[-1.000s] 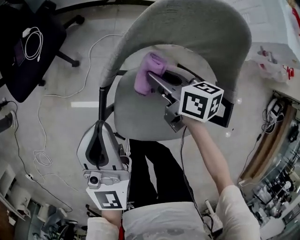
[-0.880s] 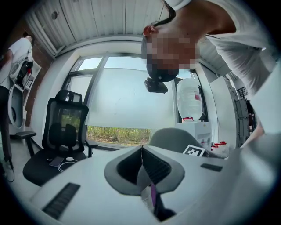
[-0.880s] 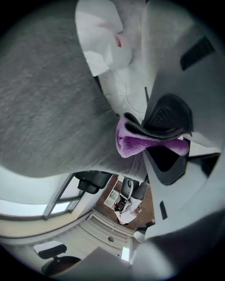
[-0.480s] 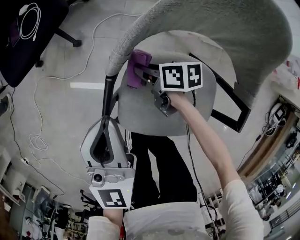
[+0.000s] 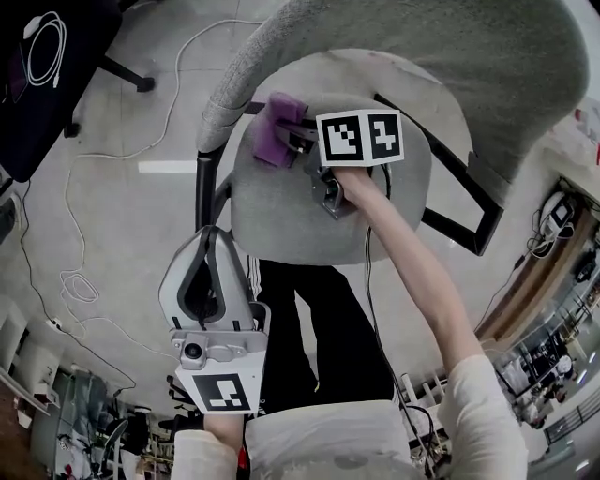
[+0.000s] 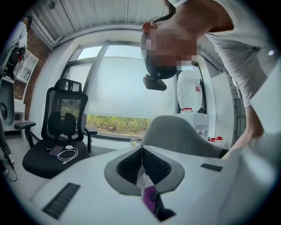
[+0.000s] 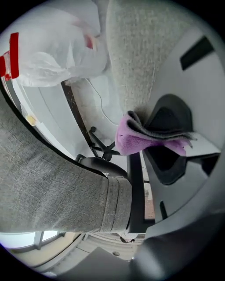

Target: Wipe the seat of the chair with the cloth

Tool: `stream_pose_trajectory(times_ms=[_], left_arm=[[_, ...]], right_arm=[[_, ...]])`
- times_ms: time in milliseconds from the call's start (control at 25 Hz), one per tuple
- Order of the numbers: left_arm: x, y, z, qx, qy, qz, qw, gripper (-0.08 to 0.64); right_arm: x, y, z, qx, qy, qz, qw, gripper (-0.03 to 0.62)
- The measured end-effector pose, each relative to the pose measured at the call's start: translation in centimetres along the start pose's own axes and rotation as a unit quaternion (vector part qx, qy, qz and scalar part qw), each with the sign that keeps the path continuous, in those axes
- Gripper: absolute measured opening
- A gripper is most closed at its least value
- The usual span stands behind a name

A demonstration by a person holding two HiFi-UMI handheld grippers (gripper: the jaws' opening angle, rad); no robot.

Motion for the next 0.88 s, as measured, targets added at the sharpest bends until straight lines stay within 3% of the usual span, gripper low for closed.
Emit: stream_pose_trajectory(times_ms=[280, 520, 880], left_arm=[[0.3, 0.9, 0.4, -0.027, -0.001, 0.005, 0.9996, 0.012], [0.7, 2.0, 1.2, -0.061, -0.001, 0.012, 0.9981, 0.014], [1.7, 4.4, 1.8, -0.105, 0.001, 0.023, 0.9942, 0.012]], right_arm=[[-0.4, 2.8, -4.6, -0.042, 0.017, 0.004, 0.999, 0.087], [-0.8, 6.3, -10.6, -0.111, 0.029, 0.007, 0.993, 0.087], [-2.3, 10.8, -20.0, -0.249, 0.013, -0.003, 0.968, 0.087]])
Point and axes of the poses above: the fingertips, and each gripper's own axes: z forward along the fingers, y to its right, x out of its top, the point moved 4 cm from there along -z, backward along the fingers, and after that the axes turned 11 degrees about x, right-handed, at the moved point
